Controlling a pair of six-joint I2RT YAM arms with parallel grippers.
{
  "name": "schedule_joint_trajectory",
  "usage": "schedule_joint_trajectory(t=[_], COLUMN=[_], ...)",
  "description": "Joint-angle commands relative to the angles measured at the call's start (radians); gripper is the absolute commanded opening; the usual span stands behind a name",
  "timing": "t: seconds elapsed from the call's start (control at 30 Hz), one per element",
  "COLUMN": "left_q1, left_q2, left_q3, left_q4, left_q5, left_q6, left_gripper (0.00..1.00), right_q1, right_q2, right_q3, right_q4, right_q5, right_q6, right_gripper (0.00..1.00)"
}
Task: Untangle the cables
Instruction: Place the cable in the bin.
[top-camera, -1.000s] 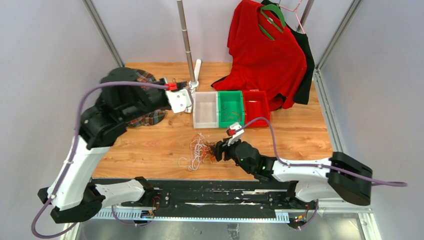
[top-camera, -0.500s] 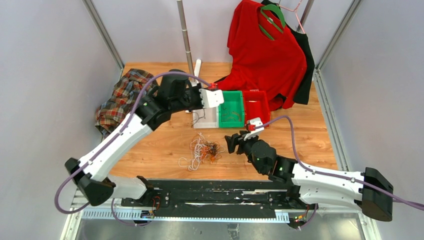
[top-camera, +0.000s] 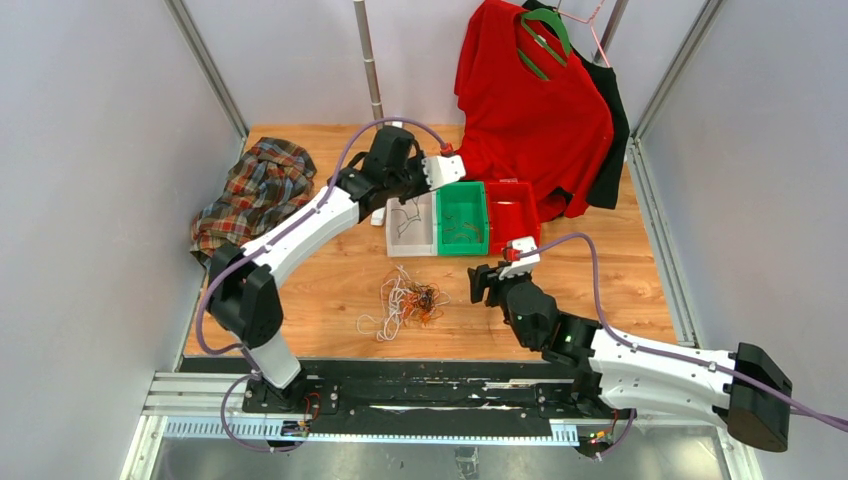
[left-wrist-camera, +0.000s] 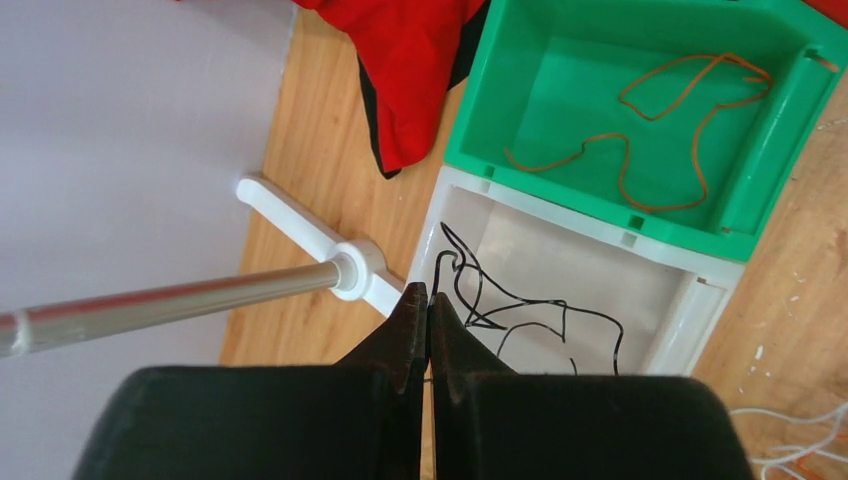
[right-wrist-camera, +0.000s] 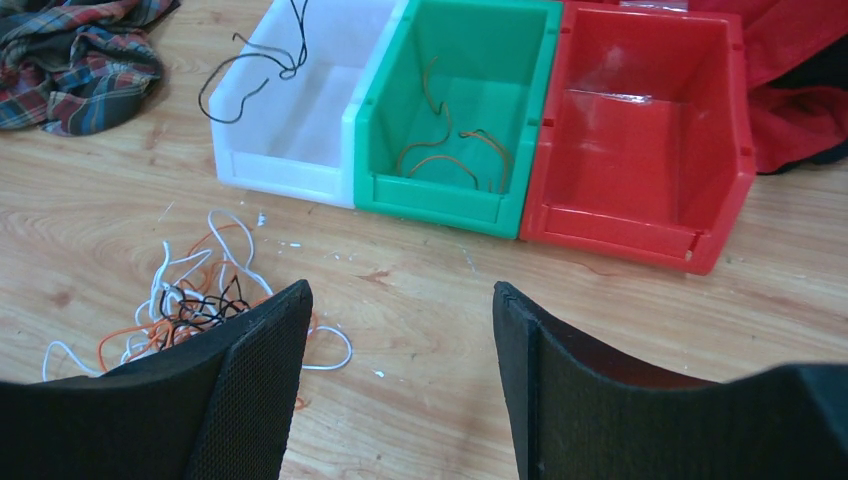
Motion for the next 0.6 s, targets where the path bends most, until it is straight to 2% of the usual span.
schedule_joint_trajectory(t=[0.0,0.23,0.27,0.33,0.37,0.4,0.43,0.5,0.57], left_q1=[0.006,0.030,0.032,0.034,0.035,0.035,0.035,0.036,0.039], left_q2=[0.067,0.168,0.173,0.177,0.177,0.176,0.174,0.168,0.160], left_q3=[0.055,0.072,0.063,0.040,0.033,0.029,0.031,0.051,0.083], left_q4=[0.084,0.089,0.092,0.089,0.079,0.068,0.054,0.018,-0.041], left_q5=[-0.006,-0.038,-0.043,-0.044,-0.038,-0.034,-0.031,-0.024,-0.011], left_q6=[-0.035,-0.069,-0.067,-0.052,-0.046,-0.043,-0.040,-0.041,-0.042], left_gripper=[0.00,0.01,0.04,0.15,0.26,0.41,0.47,0.51,0.61], right_q1=[-0.021,-0.029,-0.030,-0.032,-0.032,-0.032,-0.032,-0.031,-0.032], right_q2=[-0.029,-0.069,-0.077,-0.084,-0.086,-0.087,-0.089,-0.096,-0.104], right_q3=[-0.009,0.022,0.028,0.056,0.080,0.117,0.141,0.185,0.216], right_q4=[-0.030,-0.136,-0.172,-0.261,-0.320,-0.378,-0.426,-0.512,-0.568], right_q5=[0.047,0.043,0.035,0.023,0.022,0.020,0.009,-0.025,-0.073], right_q6=[0.020,0.042,0.046,0.066,0.078,0.085,0.087,0.095,0.084], right_gripper=[0.66,0.66,0.66,0.66,0.66,0.66,0.66,0.65,0.65])
